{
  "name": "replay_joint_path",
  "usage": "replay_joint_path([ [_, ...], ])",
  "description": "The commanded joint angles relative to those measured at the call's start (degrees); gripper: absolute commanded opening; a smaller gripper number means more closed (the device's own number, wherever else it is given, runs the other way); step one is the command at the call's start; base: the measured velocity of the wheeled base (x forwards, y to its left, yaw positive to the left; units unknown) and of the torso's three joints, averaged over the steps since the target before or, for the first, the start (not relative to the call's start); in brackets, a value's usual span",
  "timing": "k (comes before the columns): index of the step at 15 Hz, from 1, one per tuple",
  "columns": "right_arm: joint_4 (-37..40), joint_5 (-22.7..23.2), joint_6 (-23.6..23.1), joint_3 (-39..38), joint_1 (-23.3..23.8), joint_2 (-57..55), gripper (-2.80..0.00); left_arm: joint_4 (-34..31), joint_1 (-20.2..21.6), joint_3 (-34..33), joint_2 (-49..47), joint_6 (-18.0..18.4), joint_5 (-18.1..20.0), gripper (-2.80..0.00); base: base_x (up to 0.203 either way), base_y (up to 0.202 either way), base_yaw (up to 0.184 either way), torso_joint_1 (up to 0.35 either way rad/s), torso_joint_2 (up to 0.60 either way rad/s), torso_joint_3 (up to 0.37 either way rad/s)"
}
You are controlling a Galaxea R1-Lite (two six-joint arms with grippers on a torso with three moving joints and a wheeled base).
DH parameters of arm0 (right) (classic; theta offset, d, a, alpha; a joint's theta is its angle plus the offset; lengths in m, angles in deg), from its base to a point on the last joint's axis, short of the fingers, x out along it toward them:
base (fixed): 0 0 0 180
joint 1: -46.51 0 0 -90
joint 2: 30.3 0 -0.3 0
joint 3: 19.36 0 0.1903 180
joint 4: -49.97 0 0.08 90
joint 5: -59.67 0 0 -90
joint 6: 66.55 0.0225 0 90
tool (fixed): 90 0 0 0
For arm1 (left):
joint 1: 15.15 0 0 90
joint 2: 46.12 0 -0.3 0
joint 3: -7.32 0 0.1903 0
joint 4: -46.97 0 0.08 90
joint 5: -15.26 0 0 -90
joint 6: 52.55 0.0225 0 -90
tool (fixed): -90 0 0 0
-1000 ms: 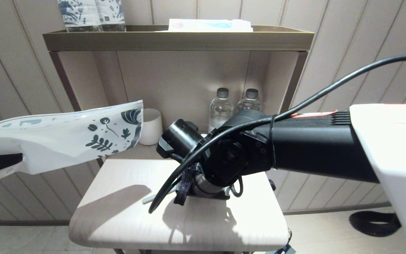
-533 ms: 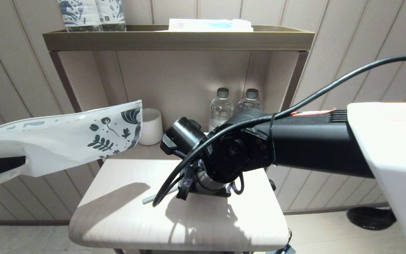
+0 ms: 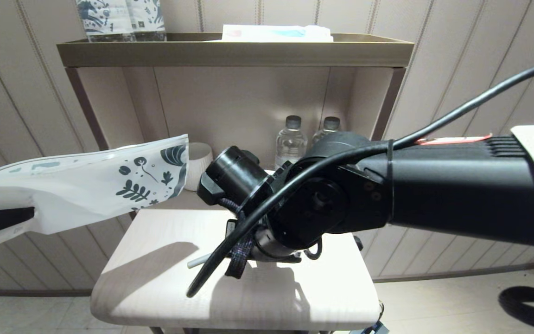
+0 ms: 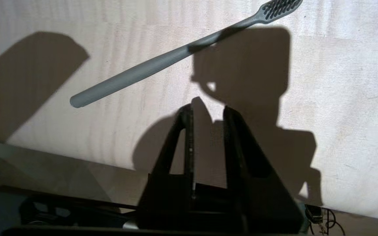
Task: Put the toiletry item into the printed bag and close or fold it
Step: Pick up a toothbrush
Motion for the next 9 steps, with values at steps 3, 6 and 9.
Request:
replay_joint_path([
  [3, -0.1, -0.2, -1.5, 0.0, -0.2, 0.2, -2.80, -0.1, 0.0, -0.1, -0.2, 0.1, 0.2, -2.80, 0.000, 0.000, 0.000, 0.000, 0.00, 0.000],
  [6, -0.5, 0.0, -2.0, 0.0, 0.3, -0.9, -2.80, -0.1, 0.0, -0.7, -0.2, 0.1, 0.5, -2.80, 0.000, 0.000, 0.000, 0.000, 0.00, 0.000],
  [9, -0.5, 0.0, -1.9, 0.0, 0.5, -0.8, -2.80, 0.0, 0.0, -0.9, -0.7, 0.1, 0.7, -2.80, 0.000, 0.000, 0.000, 0.000, 0.00, 0.000],
])
